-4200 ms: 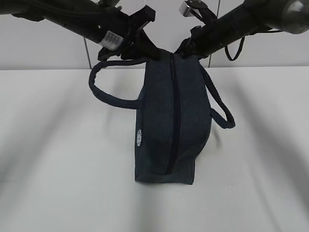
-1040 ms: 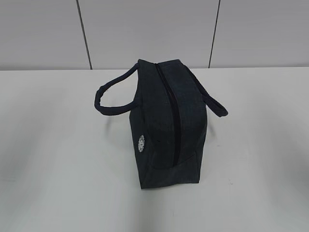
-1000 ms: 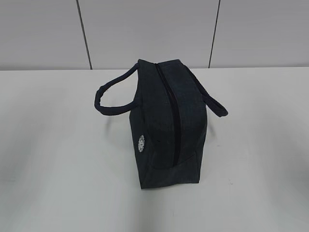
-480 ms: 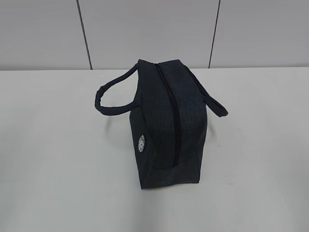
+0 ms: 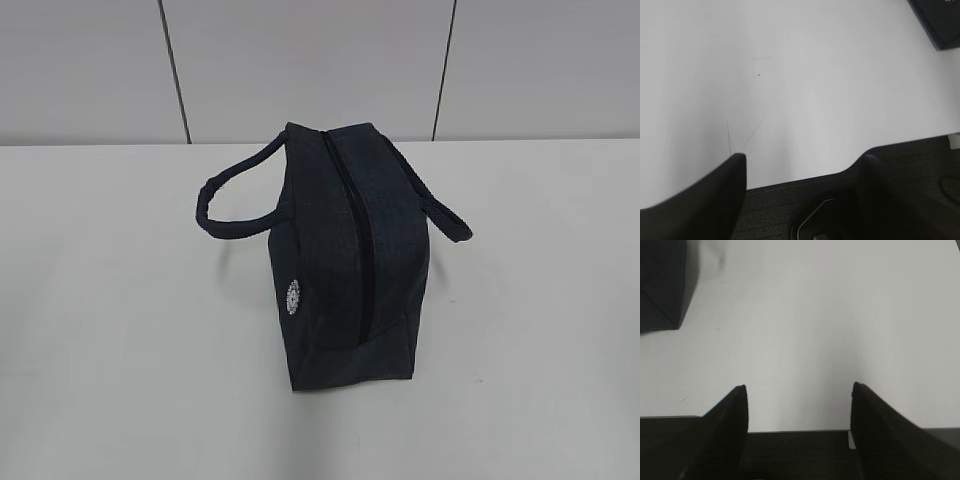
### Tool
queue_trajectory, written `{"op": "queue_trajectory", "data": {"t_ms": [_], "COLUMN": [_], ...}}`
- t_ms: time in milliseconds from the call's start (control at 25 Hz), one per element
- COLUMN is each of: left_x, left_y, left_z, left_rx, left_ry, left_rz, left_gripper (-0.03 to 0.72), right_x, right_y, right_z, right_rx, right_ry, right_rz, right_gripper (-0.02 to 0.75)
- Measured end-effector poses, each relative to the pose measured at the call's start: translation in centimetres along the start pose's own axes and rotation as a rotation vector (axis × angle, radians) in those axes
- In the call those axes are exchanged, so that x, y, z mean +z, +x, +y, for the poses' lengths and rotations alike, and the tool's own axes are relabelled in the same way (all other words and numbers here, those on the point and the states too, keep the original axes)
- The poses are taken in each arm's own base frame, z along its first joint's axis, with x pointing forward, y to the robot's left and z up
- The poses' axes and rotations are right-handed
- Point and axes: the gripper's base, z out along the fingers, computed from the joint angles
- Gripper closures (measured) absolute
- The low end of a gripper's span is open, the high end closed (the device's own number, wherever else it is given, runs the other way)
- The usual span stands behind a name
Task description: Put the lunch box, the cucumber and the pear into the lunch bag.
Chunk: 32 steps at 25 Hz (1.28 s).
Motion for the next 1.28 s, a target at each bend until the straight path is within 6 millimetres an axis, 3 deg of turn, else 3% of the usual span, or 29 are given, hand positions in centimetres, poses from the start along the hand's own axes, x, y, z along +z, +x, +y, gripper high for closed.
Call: {"op": "queue_trajectory", "data": {"t_ms": [200, 400, 1040, 1280], "left_x": [1.4, 1.6, 1.5, 0.2], "left_y": [0.3, 0.2, 0.2, 1.2], "left_z": [0.0, -0.1, 0.0, 0.4], "left_rx": [0.004, 0.005, 0.003, -0.075], "left_ry": [0.002, 0.003, 0.001, -0.054], "left_rz": [-0.021, -0.031, -0.036, -0.145], "left_gripper": [0.214, 0.221, 0.243, 0.244], "right_x": [1.6, 2.9, 3.0, 3.0], "right_y": [0.4, 0.9, 0.9, 0.9], "right_z": [0.2, 0.3, 0.5, 0.5], "right_rx": [-0.006, -0.011, -0.001, 0.009], "right_ry": [0.0, -0.002, -0.017, -0.011], "right_rz": [-0.004, 0.006, -0.001, 0.0], "right_gripper": [0.261, 0.261, 0.262, 0.262]}}
